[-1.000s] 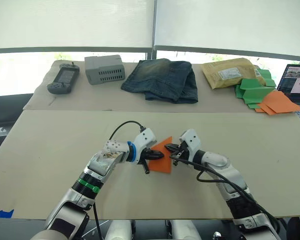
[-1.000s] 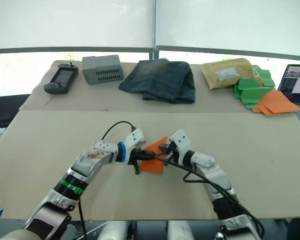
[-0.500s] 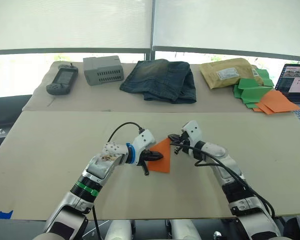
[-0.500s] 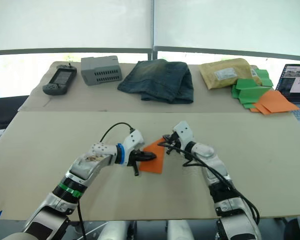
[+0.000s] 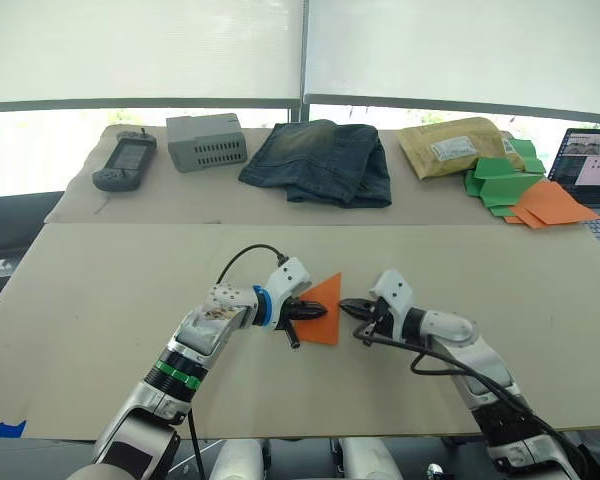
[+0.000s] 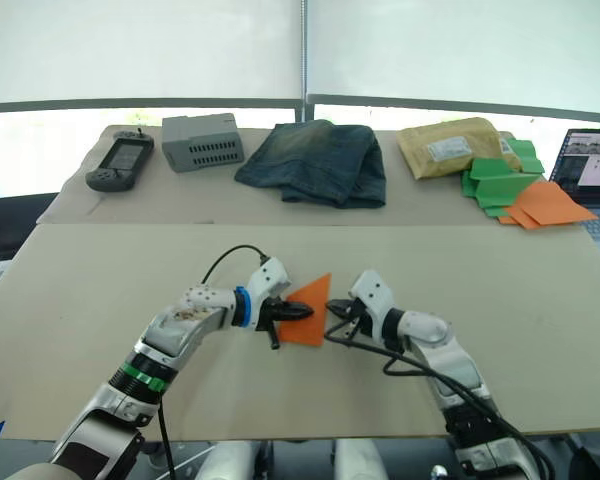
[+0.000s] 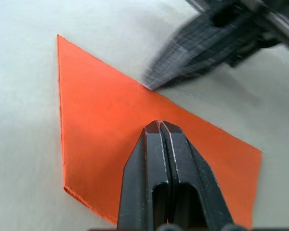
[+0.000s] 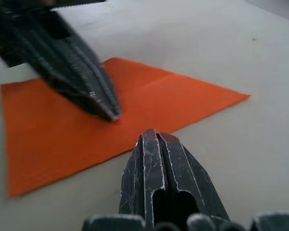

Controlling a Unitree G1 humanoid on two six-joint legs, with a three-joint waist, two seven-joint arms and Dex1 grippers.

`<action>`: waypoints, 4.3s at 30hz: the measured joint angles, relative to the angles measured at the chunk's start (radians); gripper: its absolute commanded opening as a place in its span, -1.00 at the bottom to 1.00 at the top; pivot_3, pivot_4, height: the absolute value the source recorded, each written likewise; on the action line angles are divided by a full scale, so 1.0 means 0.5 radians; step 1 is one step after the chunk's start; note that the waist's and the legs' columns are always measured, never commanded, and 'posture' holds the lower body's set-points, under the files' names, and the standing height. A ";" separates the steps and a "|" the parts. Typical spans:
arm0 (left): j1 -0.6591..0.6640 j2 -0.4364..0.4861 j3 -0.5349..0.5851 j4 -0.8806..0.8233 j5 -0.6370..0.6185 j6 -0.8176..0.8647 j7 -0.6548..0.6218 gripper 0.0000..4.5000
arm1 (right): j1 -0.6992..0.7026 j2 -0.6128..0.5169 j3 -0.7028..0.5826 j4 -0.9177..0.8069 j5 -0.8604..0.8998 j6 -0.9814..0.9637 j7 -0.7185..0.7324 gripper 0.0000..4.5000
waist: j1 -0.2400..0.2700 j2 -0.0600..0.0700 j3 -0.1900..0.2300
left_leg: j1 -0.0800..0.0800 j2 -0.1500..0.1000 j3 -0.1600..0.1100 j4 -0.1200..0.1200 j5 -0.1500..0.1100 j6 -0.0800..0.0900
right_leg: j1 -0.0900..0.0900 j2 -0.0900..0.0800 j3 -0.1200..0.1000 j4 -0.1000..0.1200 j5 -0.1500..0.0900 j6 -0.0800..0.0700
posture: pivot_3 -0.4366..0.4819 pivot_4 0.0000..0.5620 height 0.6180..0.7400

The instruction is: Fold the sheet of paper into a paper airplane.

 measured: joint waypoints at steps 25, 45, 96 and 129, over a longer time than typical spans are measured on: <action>0.002 -0.008 0.003 -0.009 -0.004 0.017 0.002 -0.97 | -0.021 -0.039 0.187 -0.295 -0.015 0.268 0.092 -1.00 | -0.001 -0.001 0.000 | 0.000 0.001 -0.001 -0.001 0.000 0.000 | -0.005 0.002 -0.001 0.009 -0.007 -0.005 | -0.05 -0.47 0.70; 0.005 -0.008 0.053 -0.004 -0.077 0.101 0.007 -0.97 | 0.023 0.059 0.207 -0.363 0.230 0.548 0.125 -1.00 | -0.006 -0.002 0.000 | -0.001 0.002 -0.003 -0.003 0.000 0.000 | -0.007 0.001 -0.002 0.009 -0.009 -0.005 | -0.05 -0.47 0.70; 0.133 0.105 0.169 -0.237 -0.234 0.344 0.094 -0.97 | -0.402 0.077 0.142 0.010 0.051 0.360 0.215 -1.00 | -0.054 -0.004 0.003 | -0.002 0.004 -0.004 -0.007 -0.001 -0.001 | -0.010 -0.001 -0.001 0.010 -0.011 -0.005 | -0.05 -0.47 0.70; -0.848 -0.354 0.235 1.558 0.194 -0.798 0.049 -0.97 | -0.314 0.009 0.269 -0.038 -0.113 0.319 0.099 -1.00 | -0.004 -0.007 0.004 | -0.008 -0.002 0.000 -0.007 -0.002 -0.001 | -0.009 0.001 -0.005 0.002 -0.012 -0.002 | -0.05 -0.47 0.70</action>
